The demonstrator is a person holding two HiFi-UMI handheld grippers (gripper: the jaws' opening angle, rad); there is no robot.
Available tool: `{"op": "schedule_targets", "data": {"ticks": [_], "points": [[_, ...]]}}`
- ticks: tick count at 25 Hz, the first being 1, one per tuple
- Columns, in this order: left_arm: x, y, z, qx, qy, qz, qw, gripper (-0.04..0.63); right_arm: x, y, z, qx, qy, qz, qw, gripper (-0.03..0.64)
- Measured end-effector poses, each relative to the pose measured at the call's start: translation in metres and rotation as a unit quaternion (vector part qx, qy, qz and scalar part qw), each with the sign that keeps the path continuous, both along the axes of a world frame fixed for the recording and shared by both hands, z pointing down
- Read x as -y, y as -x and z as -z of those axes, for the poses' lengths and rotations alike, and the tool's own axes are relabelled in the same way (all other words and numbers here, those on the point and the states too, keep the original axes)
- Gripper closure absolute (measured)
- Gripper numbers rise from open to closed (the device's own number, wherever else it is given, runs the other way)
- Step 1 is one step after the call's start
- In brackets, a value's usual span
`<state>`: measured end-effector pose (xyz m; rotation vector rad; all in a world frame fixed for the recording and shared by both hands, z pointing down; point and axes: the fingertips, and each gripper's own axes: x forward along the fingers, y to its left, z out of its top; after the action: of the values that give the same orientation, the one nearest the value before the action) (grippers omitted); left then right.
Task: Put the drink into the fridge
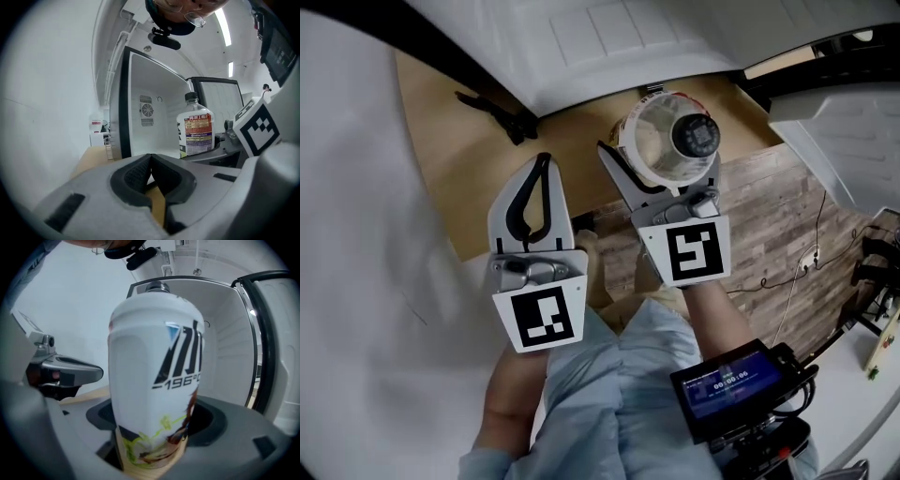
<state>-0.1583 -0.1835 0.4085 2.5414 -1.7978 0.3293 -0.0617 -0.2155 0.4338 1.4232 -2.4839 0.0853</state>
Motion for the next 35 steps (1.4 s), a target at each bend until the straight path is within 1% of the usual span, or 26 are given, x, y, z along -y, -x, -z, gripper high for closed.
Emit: {"op": "schedule_targets", "data": {"ticks": [2,4,10,17,19,24,28,31,35], "points": [[0.009,-0.011,-0.006,0.004,0.001,0.006,1.0000,0.586,0.002,-0.010,-0.003,0.000,0.003,0.007,1.000,0.216],[0.020,-0.021,-0.010,-0.001,0.001,0.020,0.9998,0.586,0.004,-0.018,-0.005,0.002,0.004,0.018,1.000,0.216],[0.048,-0.044,-0.007,-0.014,-0.018,0.059,0.9980,0.586,0.017,-0.038,-0.008,0.003,0.019,0.057,0.998,0.216],[0.071,-0.056,-0.006,-0.017,-0.023,0.088,0.9957,0.586,0.043,-0.052,0.003,0.001,0.009,0.085,0.996,0.216],[0.076,-0.057,-0.006,-0.017,-0.023,0.091,0.9954,0.586,0.049,-0.054,0.004,-0.002,0.007,0.087,0.996,0.216],[0.088,-0.060,-0.008,-0.015,-0.022,0.097,0.9949,0.586,0.061,-0.058,0.003,-0.005,0.019,0.090,0.996,0.216],[0.096,-0.068,-0.009,-0.010,-0.027,0.103,0.9942,0.586,0.076,-0.066,0.008,0.001,0.003,0.094,0.996,0.216],[0.101,-0.066,-0.008,-0.003,-0.028,0.104,0.9942,0.586,0.087,-0.064,0.013,0.006,0.001,0.092,0.996,0.216],[0.113,-0.063,0.001,0.001,-0.039,0.103,0.9940,0.586,0.103,-0.063,0.020,0.001,-0.008,0.094,0.996,0.216]]}}
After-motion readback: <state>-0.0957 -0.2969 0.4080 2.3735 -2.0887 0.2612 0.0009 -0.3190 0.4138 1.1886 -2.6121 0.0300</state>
